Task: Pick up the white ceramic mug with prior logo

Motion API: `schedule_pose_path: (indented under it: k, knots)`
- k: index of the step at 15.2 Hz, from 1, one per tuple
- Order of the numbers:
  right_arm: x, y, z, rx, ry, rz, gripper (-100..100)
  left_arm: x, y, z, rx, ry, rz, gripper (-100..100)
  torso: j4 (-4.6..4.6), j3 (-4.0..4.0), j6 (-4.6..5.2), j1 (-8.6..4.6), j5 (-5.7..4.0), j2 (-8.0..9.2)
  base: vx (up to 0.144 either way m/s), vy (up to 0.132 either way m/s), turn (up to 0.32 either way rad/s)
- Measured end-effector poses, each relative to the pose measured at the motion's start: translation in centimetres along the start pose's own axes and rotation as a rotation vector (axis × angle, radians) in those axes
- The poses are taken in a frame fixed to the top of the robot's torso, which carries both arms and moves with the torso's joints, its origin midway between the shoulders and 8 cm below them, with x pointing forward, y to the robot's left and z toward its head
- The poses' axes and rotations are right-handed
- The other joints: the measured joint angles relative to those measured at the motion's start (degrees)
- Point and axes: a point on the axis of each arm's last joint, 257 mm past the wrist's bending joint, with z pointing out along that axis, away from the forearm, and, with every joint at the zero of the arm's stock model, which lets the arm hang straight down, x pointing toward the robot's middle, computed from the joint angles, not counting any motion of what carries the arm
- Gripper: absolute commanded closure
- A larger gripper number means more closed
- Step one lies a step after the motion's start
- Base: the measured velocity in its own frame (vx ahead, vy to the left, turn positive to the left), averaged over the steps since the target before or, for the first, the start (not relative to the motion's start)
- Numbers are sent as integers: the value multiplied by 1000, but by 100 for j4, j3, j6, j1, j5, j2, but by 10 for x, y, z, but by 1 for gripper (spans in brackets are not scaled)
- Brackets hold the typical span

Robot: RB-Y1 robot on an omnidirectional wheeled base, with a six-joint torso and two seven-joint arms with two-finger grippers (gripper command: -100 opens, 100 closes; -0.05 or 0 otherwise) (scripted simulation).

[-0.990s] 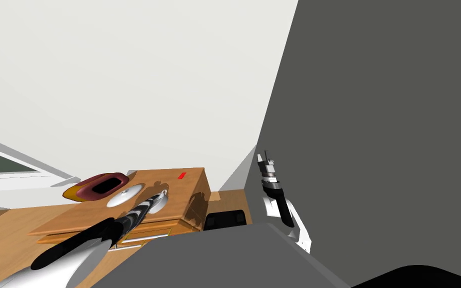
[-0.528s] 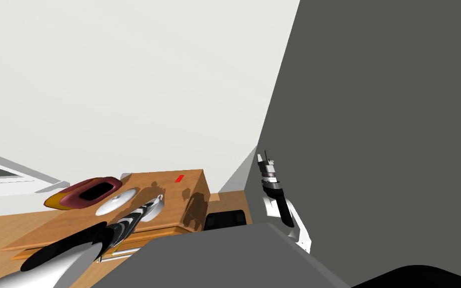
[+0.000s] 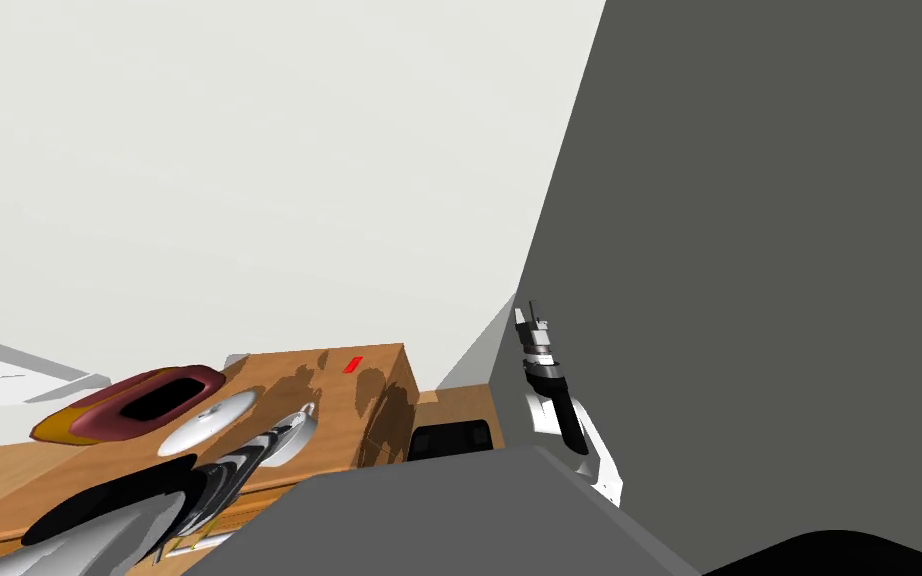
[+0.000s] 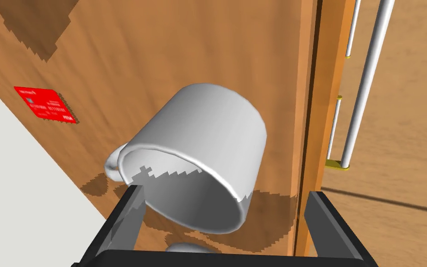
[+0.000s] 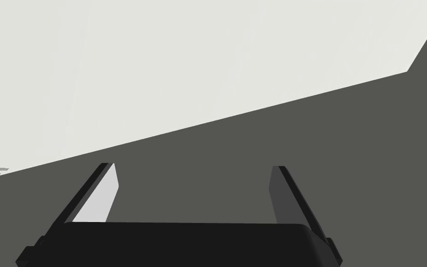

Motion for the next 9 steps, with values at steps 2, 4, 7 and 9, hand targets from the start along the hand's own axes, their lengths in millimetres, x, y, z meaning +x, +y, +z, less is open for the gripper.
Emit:
schedule_pose_path:
  k: [2, 4, 7, 9]
  knots:
    - [0, 0, 0, 0, 0, 0, 0, -2, 12, 0, -42, 12, 1, -100, -1, -2, 0, 0, 0, -3, 71, 15, -30]
    - [0, 0, 0, 0, 0, 0, 0, -3, 24, -1, -82, 25, 1, -100, -1, -1, 0, 2, 0, -2, 67, 17, -33]
    - [0, 0, 0, 0, 0, 0, 0, -4, 40, -4, -141, 45, 1, -100, 0, 0, 0, 3, 1, 0, 58, 19, -23]
    - [0, 0, 0, 0, 0, 0, 0, -3, 51, -7, -176, 57, 1, -100, 1, 1, 0, 3, 1, 2, 52, 18, -18]
